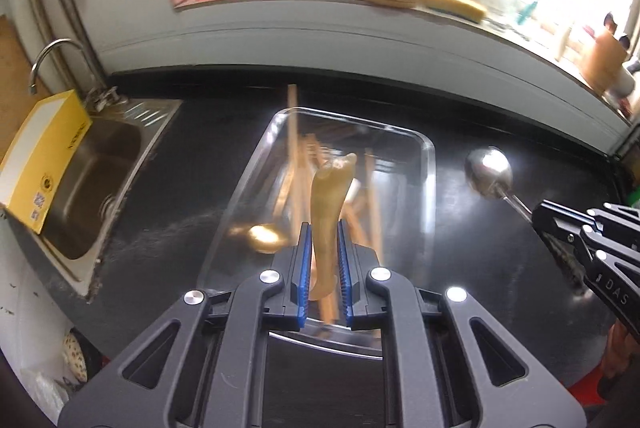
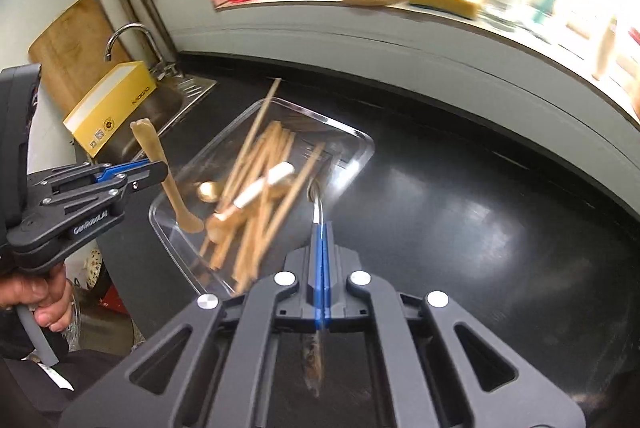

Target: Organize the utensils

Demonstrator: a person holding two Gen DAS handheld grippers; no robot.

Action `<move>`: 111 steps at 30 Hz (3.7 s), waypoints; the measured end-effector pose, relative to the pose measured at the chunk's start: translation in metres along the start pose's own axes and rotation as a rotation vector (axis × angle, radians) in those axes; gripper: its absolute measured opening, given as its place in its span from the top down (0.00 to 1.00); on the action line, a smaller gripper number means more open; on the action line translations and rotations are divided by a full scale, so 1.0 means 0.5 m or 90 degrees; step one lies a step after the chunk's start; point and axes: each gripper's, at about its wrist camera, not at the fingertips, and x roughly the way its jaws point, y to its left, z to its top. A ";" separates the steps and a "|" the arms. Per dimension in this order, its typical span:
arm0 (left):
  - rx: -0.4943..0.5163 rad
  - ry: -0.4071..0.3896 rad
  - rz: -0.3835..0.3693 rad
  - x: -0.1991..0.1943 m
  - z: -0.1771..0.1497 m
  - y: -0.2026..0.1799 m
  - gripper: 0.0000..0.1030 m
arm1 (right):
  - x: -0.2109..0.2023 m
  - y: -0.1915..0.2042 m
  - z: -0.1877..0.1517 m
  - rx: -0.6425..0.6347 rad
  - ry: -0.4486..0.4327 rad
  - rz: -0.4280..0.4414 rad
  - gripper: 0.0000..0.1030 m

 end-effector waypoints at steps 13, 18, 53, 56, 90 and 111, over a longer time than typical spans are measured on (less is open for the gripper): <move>-0.020 0.015 -0.011 0.057 0.046 0.103 0.88 | 0.093 0.121 0.113 -0.043 0.003 0.028 0.99; -0.005 0.025 -0.027 0.091 0.064 0.100 0.88 | 0.128 0.131 0.134 -0.040 0.014 0.025 0.99; -0.024 0.000 -0.066 0.017 0.043 0.057 0.06 | 0.018 -0.014 0.089 0.081 -0.032 0.032 0.20; -0.015 0.000 -0.071 0.003 0.029 0.025 0.06 | -0.013 -0.039 0.055 0.096 -0.040 0.023 0.20; 0.175 0.019 -0.158 -0.086 -0.125 -0.628 0.06 | -0.428 -0.479 -0.406 0.325 -0.081 -0.233 0.15; 0.153 0.020 -0.129 -0.098 -0.128 -0.603 0.06 | -0.421 -0.453 -0.392 0.300 -0.096 -0.221 0.07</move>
